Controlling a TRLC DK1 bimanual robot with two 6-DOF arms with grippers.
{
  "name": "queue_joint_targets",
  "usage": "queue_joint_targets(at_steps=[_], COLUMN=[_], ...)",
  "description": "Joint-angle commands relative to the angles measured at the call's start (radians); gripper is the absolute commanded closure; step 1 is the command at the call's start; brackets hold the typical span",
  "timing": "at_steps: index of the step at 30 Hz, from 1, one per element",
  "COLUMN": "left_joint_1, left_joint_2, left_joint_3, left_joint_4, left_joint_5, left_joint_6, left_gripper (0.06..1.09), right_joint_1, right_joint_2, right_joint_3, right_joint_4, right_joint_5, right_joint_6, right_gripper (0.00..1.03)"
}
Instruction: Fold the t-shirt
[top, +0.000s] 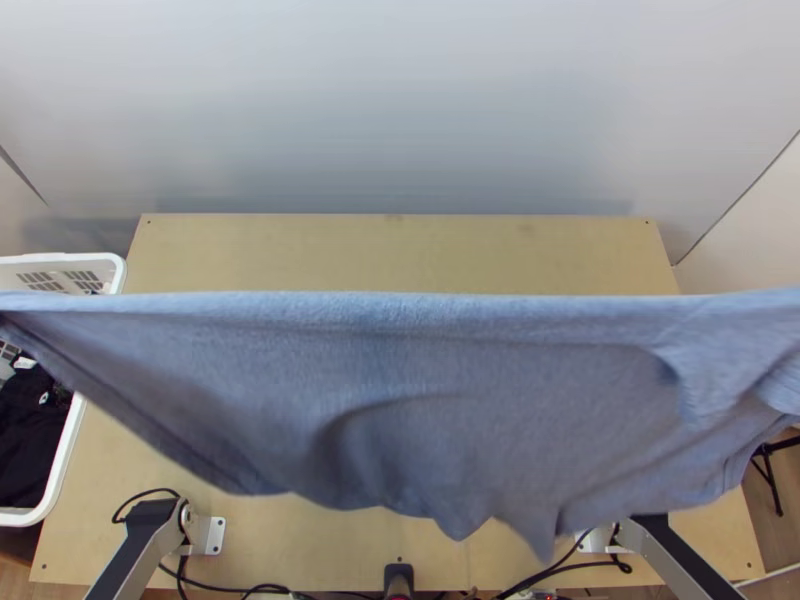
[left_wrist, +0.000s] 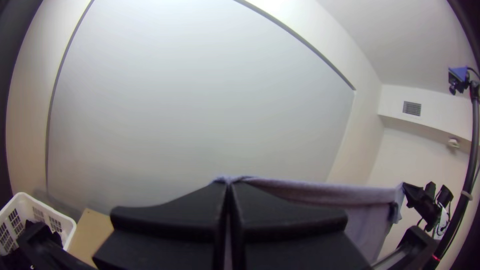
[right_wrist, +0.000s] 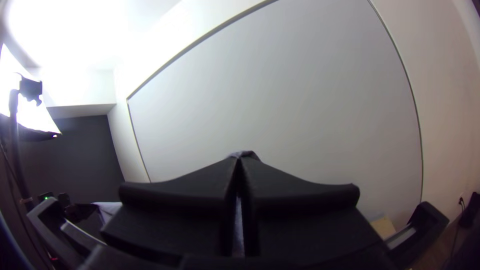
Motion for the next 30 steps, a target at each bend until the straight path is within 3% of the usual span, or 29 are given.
queue_joint_targets(at_steps=[1, 7, 16, 21, 26, 30], left_joint_1=[0.001, -0.002, 0.014, 0.003, 0.003, 0.02], left_joint_2=[-0.031, -0.096, -0.045, 0.038, 0.128, 0.246], left_joint_3=[-0.156, -0.544, -1.003, -1.105, -1.176, -1.187], left_joint_4=[0.011, 0.223, 0.585, 0.717, 0.877, 0.989], left_joint_5=[-0.012, -0.01, -0.01, -0.015, -0.053, -0.069], left_joint_6=[0.072, 0.1, 0.132, 0.13, 0.135, 0.169], left_gripper=[1.05, 1.05, 1.05, 1.05, 1.05, 1.05], right_joint_1=[0.02, 0.04, 0.054, 0.063, 0.076, 0.094], right_joint_2=[-0.004, -0.064, -0.13, -0.086, -0.007, 0.126], right_joint_3=[-0.141, -0.479, -1.077, -1.264, -1.491, -1.534], right_joint_4=[-0.022, 0.11, 0.452, 0.596, 0.845, 0.975], right_joint_5=[-0.003, -0.005, -0.003, -0.002, 0.055, 0.097], right_joint_6=[-0.078, -0.109, -0.16, -0.149, -0.173, -0.224], right_gripper=[1.0, 1.0, 1.0, 1.0, 1.0, 1.0])
